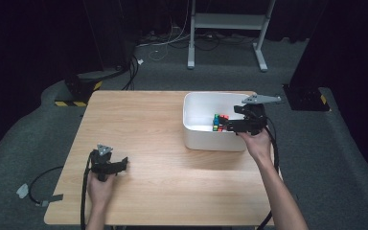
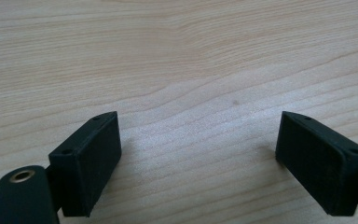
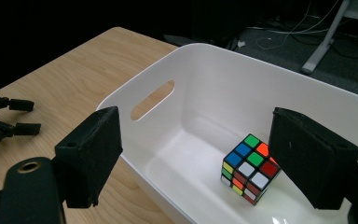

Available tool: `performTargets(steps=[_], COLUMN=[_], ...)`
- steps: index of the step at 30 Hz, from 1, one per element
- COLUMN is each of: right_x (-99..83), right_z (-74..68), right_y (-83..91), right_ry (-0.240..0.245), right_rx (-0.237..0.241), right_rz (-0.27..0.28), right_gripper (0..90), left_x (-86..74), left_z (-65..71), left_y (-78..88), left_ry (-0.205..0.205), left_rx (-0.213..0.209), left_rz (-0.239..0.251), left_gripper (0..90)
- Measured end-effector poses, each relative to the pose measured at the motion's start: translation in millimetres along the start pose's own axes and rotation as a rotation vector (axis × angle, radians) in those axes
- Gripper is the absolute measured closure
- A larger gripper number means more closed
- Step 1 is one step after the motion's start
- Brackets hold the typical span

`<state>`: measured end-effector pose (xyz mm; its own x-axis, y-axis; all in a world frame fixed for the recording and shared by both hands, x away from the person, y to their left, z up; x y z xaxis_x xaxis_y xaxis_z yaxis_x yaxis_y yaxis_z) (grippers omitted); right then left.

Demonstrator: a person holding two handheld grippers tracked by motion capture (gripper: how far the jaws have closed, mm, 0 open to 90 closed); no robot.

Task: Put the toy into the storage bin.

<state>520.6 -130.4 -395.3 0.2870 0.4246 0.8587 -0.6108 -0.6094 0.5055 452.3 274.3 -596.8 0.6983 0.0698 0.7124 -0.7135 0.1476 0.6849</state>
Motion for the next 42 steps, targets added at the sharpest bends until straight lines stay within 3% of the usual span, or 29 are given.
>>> performTargets(steps=[23,42], right_x=[-8.1,-12.6], right_z=[0.9,-2.2], right_y=[16.9,27.2], right_ry=[-0.031,-0.025], right_rx=[-0.005,-0.009], right_rz=[0.037,0.052], right_gripper=[18.1,18.6], left_x=[0.0,0.0], left_z=[0.0,0.0], left_y=[0.0,0.0], left_ry=[0.000,0.000], left_rx=[0.000,0.000], left_rz=[0.000,0.000], left_gripper=[14.3,14.3])
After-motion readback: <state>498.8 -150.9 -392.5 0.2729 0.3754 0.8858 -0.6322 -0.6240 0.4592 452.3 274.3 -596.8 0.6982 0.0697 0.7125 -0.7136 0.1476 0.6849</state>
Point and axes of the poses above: each handheld gripper's, and its own axes: y roughly backward along the jaws, x roughly out of its top, z roughly to its right, the point moved 10 cm from there along -y, roughly forward along the jaws, and after that the axes turned 12 degrees about y, right-handed, at the moved point
